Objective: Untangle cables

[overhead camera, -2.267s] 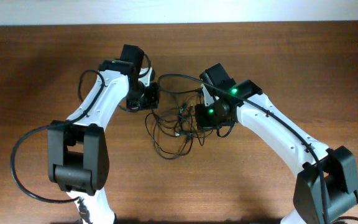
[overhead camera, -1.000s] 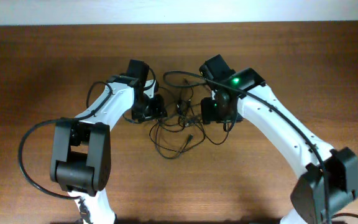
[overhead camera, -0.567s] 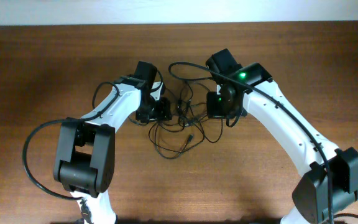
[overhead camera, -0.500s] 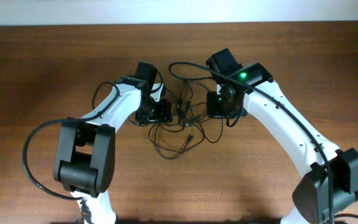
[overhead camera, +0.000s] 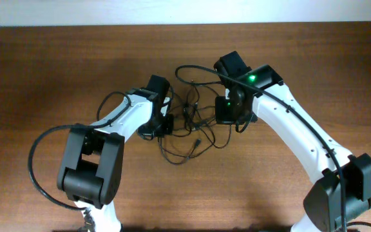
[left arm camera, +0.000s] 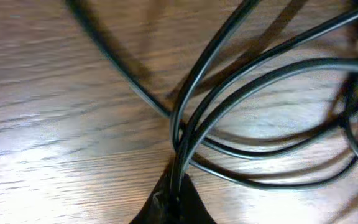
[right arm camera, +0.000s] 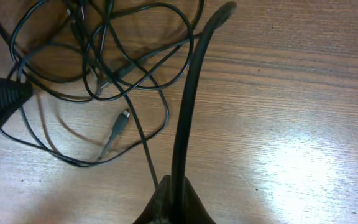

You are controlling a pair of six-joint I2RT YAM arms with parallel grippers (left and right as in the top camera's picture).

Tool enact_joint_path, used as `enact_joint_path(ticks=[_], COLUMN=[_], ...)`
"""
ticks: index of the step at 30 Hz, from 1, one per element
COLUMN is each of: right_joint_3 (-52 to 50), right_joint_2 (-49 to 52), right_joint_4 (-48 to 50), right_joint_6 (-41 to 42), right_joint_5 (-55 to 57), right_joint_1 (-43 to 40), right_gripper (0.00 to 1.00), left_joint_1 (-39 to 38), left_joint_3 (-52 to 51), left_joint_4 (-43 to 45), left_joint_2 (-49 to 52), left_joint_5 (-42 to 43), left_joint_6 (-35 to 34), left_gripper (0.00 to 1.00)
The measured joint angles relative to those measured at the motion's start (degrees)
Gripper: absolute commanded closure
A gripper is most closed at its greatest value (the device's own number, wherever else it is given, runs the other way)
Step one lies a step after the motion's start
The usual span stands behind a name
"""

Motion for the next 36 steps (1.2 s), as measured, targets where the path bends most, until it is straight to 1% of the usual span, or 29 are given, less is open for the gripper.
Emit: enact_joint_path(ticks=[4, 5, 6, 8, 9, 13, 16, 19, 21, 23, 26, 27, 29, 32, 34, 36], right_joint_3=[3.9, 5.3, 7.6, 8.8, 9.0, 8.7, 8.4, 8.9, 9.6, 9.9, 10.0, 10.0, 10.1, 10.1, 10.1, 10.1], right_joint_2=[-5.3, -7.4, -11.6, -16.9, -20.5, -25.0, -28.5, -30.9, -30.0, -27.0, -18.4, -15.1, -11.5, -5.0, -1.7, 2.1], right_joint_4=[-0.2, -0.2, 0.3, 3.1, 4.7, 10.1, 11.8, 7.5, 3.4, -0.5, -5.3, -7.1, -9.2, -11.5, -11.7, -12.0], right_joint_6=[-0.7, -1.1, -1.7, -3.0, -5.0, -8.9, -10.5, -10.8, -10.9, -10.9, -11.0, -10.9, -11.0, -11.0, -11.0, -10.9], right_joint_5=[0.0, 0.0, 0.0, -0.2, -0.9, -1.2, 1.0, 3.9, 4.8, 5.4, 5.7, 5.7, 5.7, 5.7, 5.7, 5.7], right_joint_1=[0.0, 0.0, 0.0, 0.0, 0.1, 0.4, 0.4, 0.4, 0.4, 0.3, 0.3, 0.3, 0.3, 0.3, 0.3, 0.3], right_gripper=[0.96, 0.96, 0.96, 0.96, 0.96, 0.96, 0.96, 0.96, 0.96, 0.96, 0.96, 0.96, 0.96, 0.96, 0.96, 0.96], left_joint_1=[0.0, 0.0, 0.0, 0.0, -0.2, -0.6, -0.7, -0.4, 0.0, 0.2, 0.5, 0.6, 0.8, 0.8, 1.2, 2.2], left_joint_3=[0.0, 0.0, 0.0, 0.0, 0.0, 0.0, 0.0, 0.0, 0.0, 0.0, 0.0, 0.0, 0.0, 0.1, 1.8, 3.3], left_joint_4=[-0.1, 0.0, 0.0, 0.0, 0.1, 0.6, 0.7, 0.5, 0.3, 0.1, 0.1, 0.1, 0.2, -1.1, -4.9, -4.9], left_joint_2=[-0.1, -0.1, -0.1, -0.1, -0.1, -0.1, -0.1, -0.1, -0.1, -0.1, -0.2, -0.3, -0.4, -0.4, -0.4, -1.1], left_joint_5=[-5.1, -5.5, -5.9, -6.3, -6.8, -7.1, -7.5, -9.0, -9.3, -9.9, -10.6, -10.8, -10.3, -4.8, -1.1, 0.2], left_joint_6=[-3.5, -3.9, -4.3, -4.5, -5.0, -5.6, -5.9, -6.6, -7.4, -7.7, -7.9, -8.2, -7.8, -4.4, -2.4, -1.9], left_gripper=[0.99, 0.98, 0.98, 0.97, 0.96, 0.95, 0.89, 0.82, 0.72, 0.6, 0.25, 0.23, 0.22, 0.23, 0.21, 0.18])
